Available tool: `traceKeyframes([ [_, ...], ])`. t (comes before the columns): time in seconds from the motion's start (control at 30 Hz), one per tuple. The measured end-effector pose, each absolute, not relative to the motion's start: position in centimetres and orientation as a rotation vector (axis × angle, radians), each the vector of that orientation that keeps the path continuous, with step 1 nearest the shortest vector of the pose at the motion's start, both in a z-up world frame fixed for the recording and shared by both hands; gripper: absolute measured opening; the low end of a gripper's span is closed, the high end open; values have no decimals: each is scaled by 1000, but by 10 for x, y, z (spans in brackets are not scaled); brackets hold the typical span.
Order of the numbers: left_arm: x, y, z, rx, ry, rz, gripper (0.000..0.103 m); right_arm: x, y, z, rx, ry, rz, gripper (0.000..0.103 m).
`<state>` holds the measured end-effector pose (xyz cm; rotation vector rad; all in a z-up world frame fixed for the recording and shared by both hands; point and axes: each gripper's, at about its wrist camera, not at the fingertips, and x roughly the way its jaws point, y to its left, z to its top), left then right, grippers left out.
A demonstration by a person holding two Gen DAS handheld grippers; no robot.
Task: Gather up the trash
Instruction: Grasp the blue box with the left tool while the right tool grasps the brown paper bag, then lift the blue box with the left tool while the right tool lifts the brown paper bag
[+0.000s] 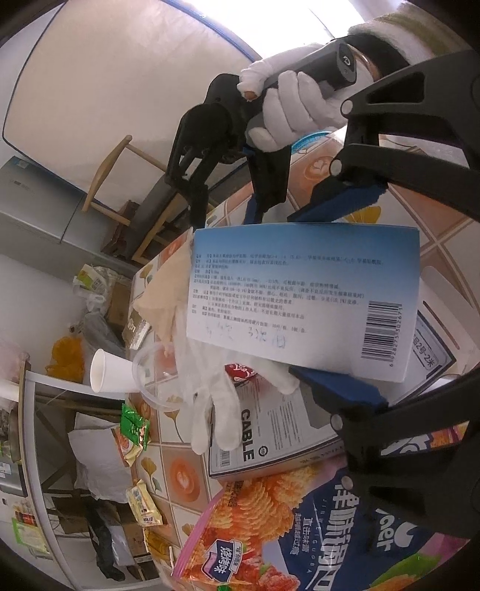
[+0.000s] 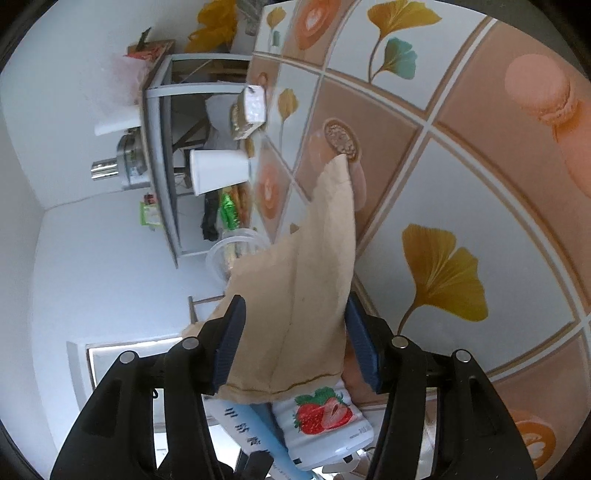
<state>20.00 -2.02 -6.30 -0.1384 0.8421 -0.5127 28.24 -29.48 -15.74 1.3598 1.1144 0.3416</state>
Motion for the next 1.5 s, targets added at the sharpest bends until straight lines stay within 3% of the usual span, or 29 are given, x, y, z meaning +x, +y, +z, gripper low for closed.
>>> traceKeyframes([
  [0.17, 195, -20, -60, -139, 828, -512, 69, 290, -287, -161, 1329, 1146, 316, 54],
  [0.43, 185, -16, -54, -142, 792, -529, 69, 290, -285, -157, 1312, 1127, 313, 10],
  [0.5, 184, -15, -51, -147, 779, -534, 69, 286, -289, -149, 1301, 1095, 316, 7],
  [1.0, 173, 0, -28, -209, 682, -562, 69, 244, -325, -40, 1161, 784, 414, 4],
  [1.5, 161, 4, -13, -253, 627, -572, 69, 195, -348, 5, 1085, 684, 422, 4],
])
